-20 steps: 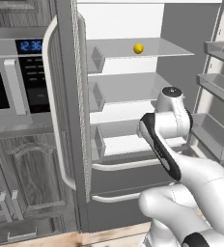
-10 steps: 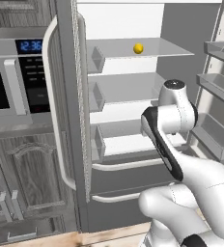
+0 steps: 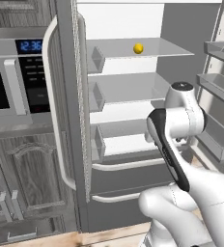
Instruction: Retrieve a lemon from the fridge and place it on the cutting board with the fish.
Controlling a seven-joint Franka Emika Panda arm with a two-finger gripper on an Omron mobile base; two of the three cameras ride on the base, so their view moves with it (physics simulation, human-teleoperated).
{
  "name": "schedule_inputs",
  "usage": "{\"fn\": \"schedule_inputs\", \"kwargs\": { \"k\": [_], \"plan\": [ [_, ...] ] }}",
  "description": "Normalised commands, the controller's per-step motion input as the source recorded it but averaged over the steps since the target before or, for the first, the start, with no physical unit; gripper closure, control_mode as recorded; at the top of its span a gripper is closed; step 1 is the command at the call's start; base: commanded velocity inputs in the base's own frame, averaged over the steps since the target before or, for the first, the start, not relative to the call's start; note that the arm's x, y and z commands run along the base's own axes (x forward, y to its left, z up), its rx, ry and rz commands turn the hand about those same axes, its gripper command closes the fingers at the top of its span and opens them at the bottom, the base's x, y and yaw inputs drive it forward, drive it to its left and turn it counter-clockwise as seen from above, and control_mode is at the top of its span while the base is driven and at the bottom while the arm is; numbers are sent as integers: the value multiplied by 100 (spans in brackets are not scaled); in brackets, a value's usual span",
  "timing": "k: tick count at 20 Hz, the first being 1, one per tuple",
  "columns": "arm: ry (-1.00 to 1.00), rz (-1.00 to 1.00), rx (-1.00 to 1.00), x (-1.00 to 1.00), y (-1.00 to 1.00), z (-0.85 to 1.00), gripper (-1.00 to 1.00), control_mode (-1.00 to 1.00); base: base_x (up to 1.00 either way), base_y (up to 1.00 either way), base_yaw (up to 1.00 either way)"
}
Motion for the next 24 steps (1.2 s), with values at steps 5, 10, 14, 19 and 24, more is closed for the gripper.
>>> {"fn": "schedule_inputs", "kwargs": {
  "k": [5, 10, 14, 19, 24],
  "plan": [
    [0, 0, 0, -2, 0, 0, -100, -100, 0, 0, 0],
    [0, 0, 0, 0, -1, 0, -100, -100, 0, 0, 0],
    [0, 0, 0, 0, -19, -3, -100, 100, 0, -14, 0],
    [0, 0, 0, 0, 0, 0, -100, 100, 0, -63, -6],
    [0, 0, 0, 0, 0, 0, -100, 100, 0, -14, -3]
  ]
}}
